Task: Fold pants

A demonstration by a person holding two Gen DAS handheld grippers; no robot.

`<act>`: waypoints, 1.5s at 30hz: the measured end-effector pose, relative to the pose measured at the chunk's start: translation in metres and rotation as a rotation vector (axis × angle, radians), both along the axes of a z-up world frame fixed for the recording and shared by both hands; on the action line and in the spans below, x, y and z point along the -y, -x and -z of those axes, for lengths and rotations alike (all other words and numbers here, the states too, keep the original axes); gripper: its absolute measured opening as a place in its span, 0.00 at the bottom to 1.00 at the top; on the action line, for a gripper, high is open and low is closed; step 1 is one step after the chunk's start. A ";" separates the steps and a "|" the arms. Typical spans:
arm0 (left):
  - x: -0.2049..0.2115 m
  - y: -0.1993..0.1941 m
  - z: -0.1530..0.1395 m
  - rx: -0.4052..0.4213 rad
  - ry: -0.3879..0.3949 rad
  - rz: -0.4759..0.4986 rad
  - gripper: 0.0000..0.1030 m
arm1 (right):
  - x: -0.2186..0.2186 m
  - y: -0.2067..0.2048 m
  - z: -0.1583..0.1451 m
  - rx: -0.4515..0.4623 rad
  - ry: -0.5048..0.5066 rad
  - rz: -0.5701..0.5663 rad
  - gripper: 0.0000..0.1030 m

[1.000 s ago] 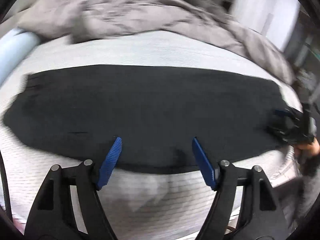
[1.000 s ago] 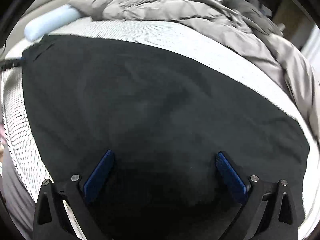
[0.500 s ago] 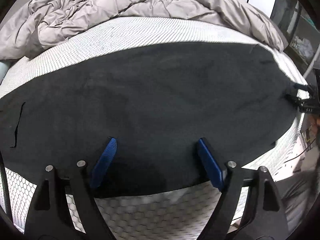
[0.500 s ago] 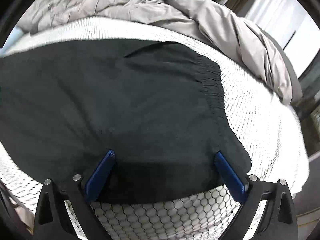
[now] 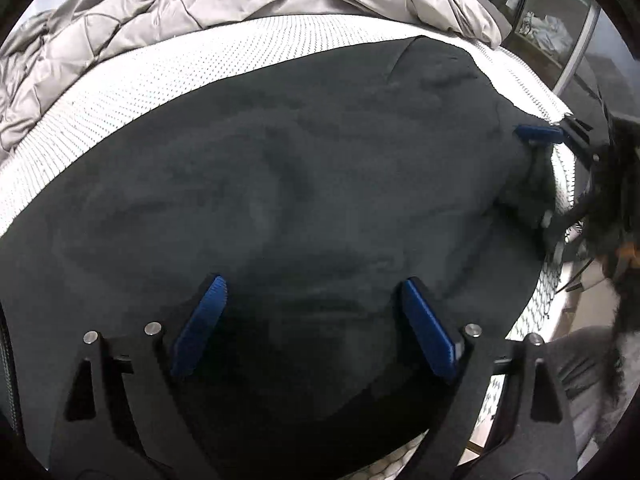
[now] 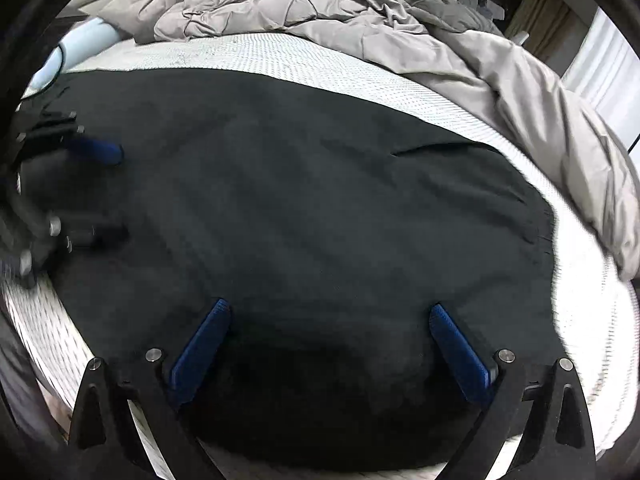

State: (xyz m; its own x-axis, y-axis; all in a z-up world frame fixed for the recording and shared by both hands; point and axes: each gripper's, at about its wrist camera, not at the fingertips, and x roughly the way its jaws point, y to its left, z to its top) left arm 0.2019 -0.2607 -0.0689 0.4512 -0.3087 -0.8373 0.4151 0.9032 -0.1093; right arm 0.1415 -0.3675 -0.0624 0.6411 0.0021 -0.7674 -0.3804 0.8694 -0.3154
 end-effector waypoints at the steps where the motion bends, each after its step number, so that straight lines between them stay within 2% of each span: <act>1: -0.004 -0.001 0.001 -0.003 -0.002 0.005 0.87 | 0.016 0.001 -0.004 0.014 0.006 0.034 0.97; 2: -0.007 0.001 0.000 -0.002 -0.002 0.010 0.87 | 0.030 0.002 -0.007 0.013 -0.003 0.065 0.98; 5: -0.014 -0.001 0.000 -0.004 0.016 0.030 0.88 | 0.083 -0.003 -0.010 0.023 -0.014 0.268 0.98; 6: -0.016 -0.001 0.000 -0.003 0.019 0.034 0.88 | 0.099 -0.004 -0.010 0.007 -0.068 0.318 0.98; 8: -0.018 -0.004 -0.002 -0.001 0.023 0.029 0.88 | 0.106 -0.005 -0.012 -0.004 -0.109 0.359 0.98; 11: -0.026 0.000 -0.013 0.025 0.038 0.020 0.87 | 0.092 -0.002 -0.029 0.042 -0.107 0.377 0.98; 14: -0.027 -0.005 -0.026 0.066 0.045 0.012 0.87 | 0.079 0.015 -0.049 0.099 -0.166 0.345 0.98; 16: -0.024 -0.017 -0.030 0.078 0.024 -0.004 0.87 | 0.063 0.008 -0.057 0.120 -0.206 0.317 0.98; 18: -0.019 -0.037 -0.022 0.052 0.022 -0.030 0.87 | 0.045 -0.005 -0.057 0.126 -0.251 0.284 0.98; 20: -0.016 -0.056 -0.003 -0.033 -0.011 -0.057 0.87 | 0.019 -0.024 -0.047 0.095 -0.203 0.267 0.98; 23: -0.024 -0.054 0.000 -0.019 -0.027 -0.040 0.87 | -0.010 -0.055 -0.012 -0.001 -0.038 0.178 0.97; 24: -0.029 -0.052 0.000 -0.016 -0.037 -0.043 0.87 | -0.008 -0.058 -0.006 -0.004 -0.012 0.163 0.97; 26: -0.045 -0.052 0.001 -0.022 -0.046 -0.064 0.87 | 0.013 -0.056 -0.012 -0.005 -0.046 0.186 0.97; 29: -0.058 -0.051 -0.006 -0.030 -0.054 -0.090 0.86 | 0.061 -0.057 -0.017 0.049 0.031 0.388 0.97; 32: -0.057 -0.055 -0.026 0.013 -0.003 -0.086 0.85 | 0.092 -0.056 -0.026 0.025 -0.162 0.467 0.97; 33: -0.053 -0.061 -0.033 0.024 0.011 -0.072 0.85 | 0.090 -0.054 -0.030 0.047 -0.158 0.474 0.97; 35: -0.037 -0.078 -0.037 0.034 -0.003 -0.050 0.85 | 0.067 -0.052 -0.042 0.112 -0.090 0.433 0.97; 37: -0.019 -0.101 -0.030 0.014 -0.025 -0.022 0.85 | 0.039 -0.053 -0.047 0.124 -0.076 0.349 0.97; 39: -0.004 -0.120 -0.014 -0.039 -0.071 -0.003 0.85 | 0.009 -0.074 -0.041 0.064 -0.142 0.242 0.97; 41: -0.003 -0.129 -0.003 -0.069 -0.088 0.010 0.86 | -0.014 -0.090 -0.026 -0.013 -0.150 0.191 0.97; 43: -0.013 -0.128 -0.003 -0.044 -0.054 0.033 0.86 | -0.023 -0.101 -0.008 -0.071 -0.095 0.184 0.97; 45: -0.025 -0.127 -0.003 -0.035 -0.053 0.044 0.86 | -0.009 -0.097 -0.006 -0.081 -0.100 0.209 0.97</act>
State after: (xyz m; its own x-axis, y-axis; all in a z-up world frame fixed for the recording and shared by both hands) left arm 0.3292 -0.2355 -0.0660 0.4081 -0.2827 -0.8681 0.4513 0.8890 -0.0774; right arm 0.2382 -0.3586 -0.0567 0.5720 -0.0452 -0.8190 -0.2096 0.9573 -0.1993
